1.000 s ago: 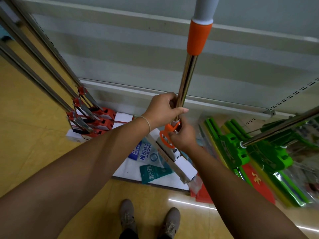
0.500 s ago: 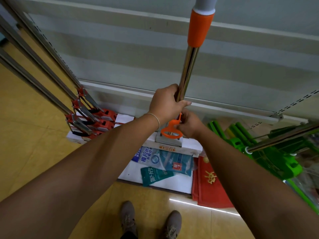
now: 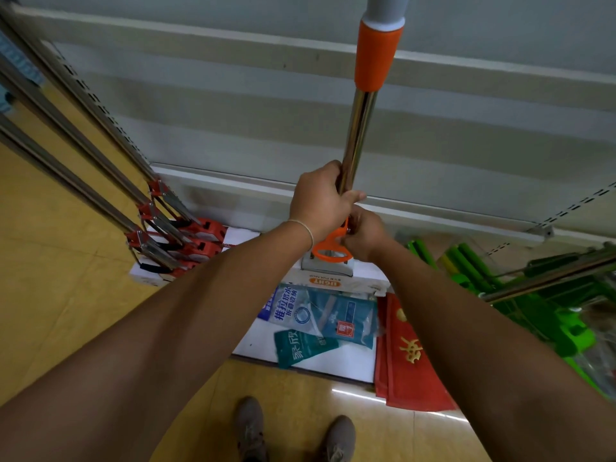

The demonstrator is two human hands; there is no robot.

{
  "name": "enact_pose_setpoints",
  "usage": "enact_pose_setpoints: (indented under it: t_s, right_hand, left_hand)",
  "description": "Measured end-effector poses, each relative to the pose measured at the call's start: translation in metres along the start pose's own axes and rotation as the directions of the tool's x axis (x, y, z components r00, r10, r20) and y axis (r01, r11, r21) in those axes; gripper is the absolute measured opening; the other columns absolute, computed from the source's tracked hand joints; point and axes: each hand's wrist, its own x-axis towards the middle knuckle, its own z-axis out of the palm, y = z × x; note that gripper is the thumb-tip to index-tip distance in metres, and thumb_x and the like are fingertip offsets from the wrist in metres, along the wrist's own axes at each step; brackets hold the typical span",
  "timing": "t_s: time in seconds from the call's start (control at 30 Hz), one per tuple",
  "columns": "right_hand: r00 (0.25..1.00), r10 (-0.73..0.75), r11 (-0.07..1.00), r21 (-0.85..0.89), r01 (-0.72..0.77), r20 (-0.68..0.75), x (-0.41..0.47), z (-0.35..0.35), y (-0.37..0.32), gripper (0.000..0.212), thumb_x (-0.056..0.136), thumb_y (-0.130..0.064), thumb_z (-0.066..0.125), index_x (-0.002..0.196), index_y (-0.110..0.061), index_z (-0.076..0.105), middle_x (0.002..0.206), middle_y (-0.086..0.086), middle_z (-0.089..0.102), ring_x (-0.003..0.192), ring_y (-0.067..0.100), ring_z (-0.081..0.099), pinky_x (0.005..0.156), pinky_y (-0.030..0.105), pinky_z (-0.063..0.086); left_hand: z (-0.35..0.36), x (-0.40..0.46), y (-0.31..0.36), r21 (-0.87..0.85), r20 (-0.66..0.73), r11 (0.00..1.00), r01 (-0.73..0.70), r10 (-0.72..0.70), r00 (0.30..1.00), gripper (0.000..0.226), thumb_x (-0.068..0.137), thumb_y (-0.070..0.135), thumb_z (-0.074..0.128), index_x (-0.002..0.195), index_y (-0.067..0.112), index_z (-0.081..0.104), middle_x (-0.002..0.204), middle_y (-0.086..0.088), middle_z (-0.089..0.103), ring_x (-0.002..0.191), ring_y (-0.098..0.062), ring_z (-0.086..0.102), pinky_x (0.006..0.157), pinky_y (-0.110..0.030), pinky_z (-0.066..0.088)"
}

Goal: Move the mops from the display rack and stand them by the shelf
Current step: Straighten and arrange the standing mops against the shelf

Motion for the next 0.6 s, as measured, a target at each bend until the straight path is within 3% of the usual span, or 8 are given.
enact_pose_setpoints:
  t_s: [0.13,0.33,0.4,0.5,0.53,0.6]
  right_hand:
    - [0.999,0.001,0.999,-0.041,-0.003,-0.049,0.002,0.004,-0.001,0.047,0.083,-0.001,0.064,0.126,-0.018,0.055,0.091,-0.012,0.054,0.091,0.015,0.052,0.072,0.022,0.037]
    - [0.982,0.154,0.988,0.043,-0.15,-0.107,-0.011,0.011,0.004,0.057,0.089,-0.014,0.067,0.142,-0.017,0.045,0.127,0.008,0.063,0.115,0.025,0.06,0.093,0.032,0.048]
    - [0.978,0.172,0.985,0.032,-0.169,-0.122,-0.019,0.008,0.005,0.06,0.09,-0.021,0.068,0.144,-0.015,0.043,0.133,0.011,0.06,0.118,0.026,0.059,0.1,0.037,0.049]
    - [0.978,0.166,0.986,0.015,-0.165,-0.127,-0.034,-0.003,0.004,0.058,0.091,-0.027,0.068,0.142,-0.012,0.045,0.132,0.013,0.06,0.118,0.027,0.059,0.102,0.038,0.048]
    - [0.978,0.165,0.986,0.013,-0.165,-0.129,-0.039,-0.008,0.002,0.057,0.091,-0.028,0.068,0.142,-0.011,0.046,0.132,0.013,0.061,0.119,0.027,0.059,0.102,0.038,0.048]
    - [0.977,0.162,0.987,0.022,-0.16,-0.138,-0.05,-0.019,-0.002,0.055,0.092,-0.029,0.067,0.14,-0.011,0.048,0.132,0.012,0.061,0.119,0.027,0.059,0.101,0.036,0.048]
  left_hand:
    - [-0.001,0.004,0.001,-0.023,0.007,0.999,0.032,-0.032,0.999,0.024,0.076,0.035,0.078,0.082,0.024,0.057,0.071,0.008,0.062,0.065,-0.004,0.059,0.058,-0.014,0.043]
    - [-0.006,0.001,0.004,-0.046,0.088,0.994,0.096,-0.092,0.992,0.025,0.079,0.036,0.076,0.084,0.022,0.055,0.075,0.008,0.06,0.069,-0.005,0.059,0.057,-0.013,0.038]
    - [-0.006,-0.003,0.003,-0.023,0.131,0.992,0.124,-0.12,0.984,0.026,0.083,0.039,0.073,0.092,0.019,0.058,0.083,0.007,0.062,0.082,-0.013,0.063,0.064,-0.016,0.043]
    - [-0.009,-0.014,0.003,0.095,0.21,0.978,0.185,-0.202,0.957,0.053,0.086,0.047,0.065,0.122,0.008,0.056,0.115,-0.009,0.064,0.108,-0.026,0.059,0.085,-0.03,0.046]
    - [-0.01,-0.02,0.004,0.137,0.223,0.97,0.2,-0.227,0.948,0.055,0.088,0.048,0.062,0.123,0.006,0.055,0.117,-0.011,0.063,0.109,-0.028,0.059,0.083,-0.031,0.045]
    - [-0.014,-0.031,0.009,0.172,0.22,0.961,0.216,-0.251,0.943,0.042,0.091,0.048,0.057,0.108,0.009,0.061,0.1,-0.008,0.065,0.097,-0.026,0.06,0.072,-0.028,0.042]
